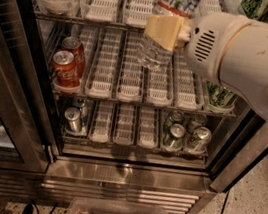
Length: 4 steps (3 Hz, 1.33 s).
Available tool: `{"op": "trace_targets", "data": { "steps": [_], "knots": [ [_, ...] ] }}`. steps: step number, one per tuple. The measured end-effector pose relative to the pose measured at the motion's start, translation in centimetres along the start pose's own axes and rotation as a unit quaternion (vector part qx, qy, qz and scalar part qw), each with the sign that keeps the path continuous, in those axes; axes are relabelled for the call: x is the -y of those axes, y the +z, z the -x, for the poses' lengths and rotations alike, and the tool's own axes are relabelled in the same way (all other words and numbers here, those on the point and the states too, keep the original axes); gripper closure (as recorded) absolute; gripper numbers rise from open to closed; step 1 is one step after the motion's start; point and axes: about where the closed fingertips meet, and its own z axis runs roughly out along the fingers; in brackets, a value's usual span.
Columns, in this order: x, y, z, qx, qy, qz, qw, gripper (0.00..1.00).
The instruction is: Pick water bottle from top shelf of fridge
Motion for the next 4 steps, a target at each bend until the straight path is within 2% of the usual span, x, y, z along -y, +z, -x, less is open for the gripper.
{"op": "trace_targets", "data": {
  "steps": [1,2,3,4],
  "knots": [
    [-1.8,-0.3,-1.1,-0.025,-0.004,0.027,0.9993,1.0],
    [-1.8,-0.3,-1.1,-0.026,-0.004,0.027,0.9993,1.0],
    [-1.9,-0.1,-2.4,-0.05,-0.015,0.03,0.9982,1.0],
    [-1.2,0.2,-4.4,-0.085,-0.011,0.051,0.995,1.0]
  ]
}}
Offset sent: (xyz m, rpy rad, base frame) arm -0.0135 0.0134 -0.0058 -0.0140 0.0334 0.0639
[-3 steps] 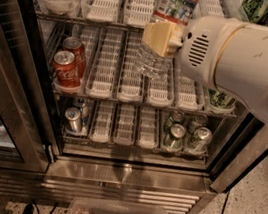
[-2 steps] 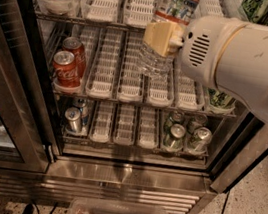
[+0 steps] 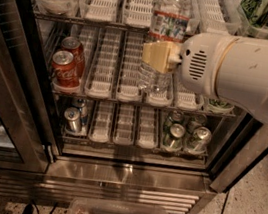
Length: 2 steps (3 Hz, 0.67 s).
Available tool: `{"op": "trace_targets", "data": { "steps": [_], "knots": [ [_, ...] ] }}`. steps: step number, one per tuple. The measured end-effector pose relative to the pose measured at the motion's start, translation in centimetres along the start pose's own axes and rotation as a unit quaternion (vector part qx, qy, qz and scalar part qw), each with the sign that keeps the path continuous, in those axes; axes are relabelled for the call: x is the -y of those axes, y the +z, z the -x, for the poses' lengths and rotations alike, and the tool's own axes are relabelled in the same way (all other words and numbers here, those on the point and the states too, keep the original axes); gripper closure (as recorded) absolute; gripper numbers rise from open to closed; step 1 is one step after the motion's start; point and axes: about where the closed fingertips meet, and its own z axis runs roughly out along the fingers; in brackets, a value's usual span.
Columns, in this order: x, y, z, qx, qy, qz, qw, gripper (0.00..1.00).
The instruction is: Pick water bottle from top shelf of fridge
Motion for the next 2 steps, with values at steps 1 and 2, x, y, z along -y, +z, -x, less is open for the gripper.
{"op": "trace_targets", "data": {
  "steps": [1,2],
  "knots": [
    [0.15,0.2,-0.56,0.0,0.0,0.0,1.0,1.0],
    [0.14,0.2,-0.56,0.0,0.0,0.0,1.0,1.0]
  ]
}}
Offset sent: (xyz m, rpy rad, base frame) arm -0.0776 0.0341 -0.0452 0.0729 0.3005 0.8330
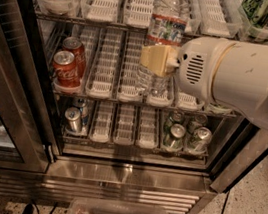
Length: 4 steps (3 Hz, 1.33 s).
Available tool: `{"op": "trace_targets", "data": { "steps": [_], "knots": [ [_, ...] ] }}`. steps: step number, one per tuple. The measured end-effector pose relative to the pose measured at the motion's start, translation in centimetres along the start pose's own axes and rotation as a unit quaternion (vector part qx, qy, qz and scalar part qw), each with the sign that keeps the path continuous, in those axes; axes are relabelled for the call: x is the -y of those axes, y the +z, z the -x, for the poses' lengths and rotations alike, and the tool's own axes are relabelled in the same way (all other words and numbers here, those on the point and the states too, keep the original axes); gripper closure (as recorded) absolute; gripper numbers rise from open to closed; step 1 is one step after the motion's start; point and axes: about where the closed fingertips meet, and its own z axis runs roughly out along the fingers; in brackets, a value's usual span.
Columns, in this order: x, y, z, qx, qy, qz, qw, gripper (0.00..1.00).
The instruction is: Pick water bottle from top shelf of fridge
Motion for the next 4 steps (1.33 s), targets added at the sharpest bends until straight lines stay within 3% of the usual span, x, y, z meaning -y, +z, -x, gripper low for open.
{"op": "trace_targets", "data": {
  "steps": [1,2,3,4],
  "knots": [
    [-0.7,0.1,-0.1,-0.01,-0.008,0.021,0.9997,1.0],
    [-0.2,0.8,-0.1,-0.037,-0.017,0.07,0.9967,1.0],
    [0.3,2.0,-0.7,-0.07,-0.027,0.133,0.9882,1.0],
    [0.3,2.0,-0.7,-0.071,-0.027,0.133,0.9882,1.0]
  ]
}}
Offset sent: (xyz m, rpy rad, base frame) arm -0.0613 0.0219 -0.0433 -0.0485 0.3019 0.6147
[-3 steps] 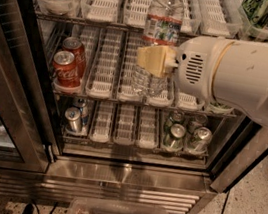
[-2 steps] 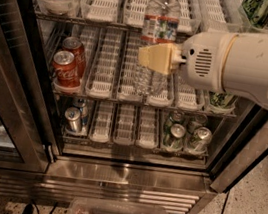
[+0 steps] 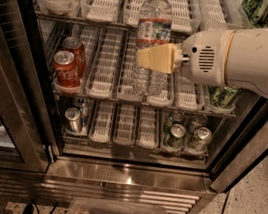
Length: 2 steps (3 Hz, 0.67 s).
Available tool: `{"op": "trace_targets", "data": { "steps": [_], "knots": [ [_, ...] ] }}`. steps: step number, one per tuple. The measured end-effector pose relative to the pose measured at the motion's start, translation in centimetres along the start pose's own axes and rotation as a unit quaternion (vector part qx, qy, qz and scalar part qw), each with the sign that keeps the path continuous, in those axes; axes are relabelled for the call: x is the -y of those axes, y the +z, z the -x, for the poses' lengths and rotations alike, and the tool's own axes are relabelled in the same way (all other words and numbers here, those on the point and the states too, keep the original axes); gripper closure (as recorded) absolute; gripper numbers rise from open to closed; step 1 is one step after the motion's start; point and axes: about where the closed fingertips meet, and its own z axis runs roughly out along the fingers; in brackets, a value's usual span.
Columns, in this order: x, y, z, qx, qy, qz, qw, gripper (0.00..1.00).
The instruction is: Pick water bottle from top shelf of fridge
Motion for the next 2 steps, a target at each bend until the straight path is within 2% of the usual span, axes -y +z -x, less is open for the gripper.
{"op": "trace_targets", "data": {
  "steps": [1,2],
  "knots": [
    [-1.0,0.3,-1.4,-0.038,0.005,0.019,0.9991,1.0],
    [-3.4,0.0,-5.6,-0.114,0.052,0.058,0.9904,1.0]
  ]
}}
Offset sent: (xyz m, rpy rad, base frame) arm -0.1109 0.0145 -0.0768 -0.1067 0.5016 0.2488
